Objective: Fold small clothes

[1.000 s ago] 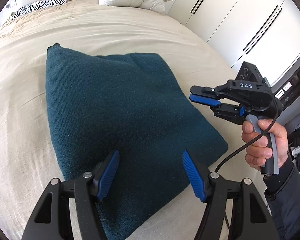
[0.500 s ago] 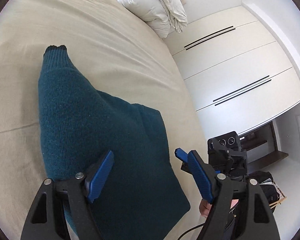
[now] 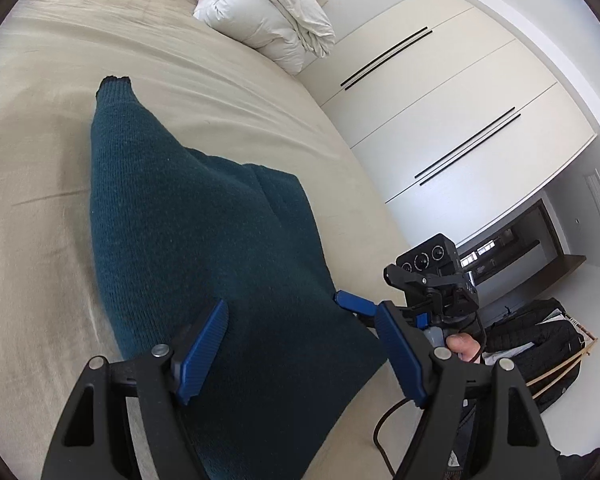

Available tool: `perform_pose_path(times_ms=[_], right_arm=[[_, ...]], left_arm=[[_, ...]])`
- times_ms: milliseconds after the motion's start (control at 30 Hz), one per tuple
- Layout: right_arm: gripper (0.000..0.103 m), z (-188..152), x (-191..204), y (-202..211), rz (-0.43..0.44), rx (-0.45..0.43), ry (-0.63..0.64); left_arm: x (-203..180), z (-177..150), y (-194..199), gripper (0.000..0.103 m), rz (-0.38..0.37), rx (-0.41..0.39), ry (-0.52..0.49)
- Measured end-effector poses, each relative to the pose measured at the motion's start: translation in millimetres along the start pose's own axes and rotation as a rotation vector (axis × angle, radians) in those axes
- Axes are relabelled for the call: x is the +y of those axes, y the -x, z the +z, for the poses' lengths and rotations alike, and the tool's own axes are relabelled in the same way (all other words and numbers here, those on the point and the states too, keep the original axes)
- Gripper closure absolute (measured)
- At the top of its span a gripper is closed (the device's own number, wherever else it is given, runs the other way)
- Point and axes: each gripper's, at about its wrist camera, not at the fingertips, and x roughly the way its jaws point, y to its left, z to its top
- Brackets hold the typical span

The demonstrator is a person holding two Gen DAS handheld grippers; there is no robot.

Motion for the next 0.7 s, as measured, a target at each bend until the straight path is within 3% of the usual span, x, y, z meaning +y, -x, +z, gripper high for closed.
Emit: perform_pose_path(times_ms=[133,300,567,700], right_arm=[[0.036,-14,-2,37,-0.047,-0.058,0.018],[0.036,3,-9,49,-0.167,-0.079,-0.036],[0.038,37,-10,1,-0.31,0.055,-0.022],[0.038,48,-9,-17,-0.314,0.095,-0.016]], left_arm=[[-9,-24,19,0.024,0.032,0.015,-0.032],[20,-15,49,0.019,0.044,-0.073,0.102],[65,5,17,0.016,0.076,0.026,0.277],[62,6,3,0.018,0.091,0.06,0.271]])
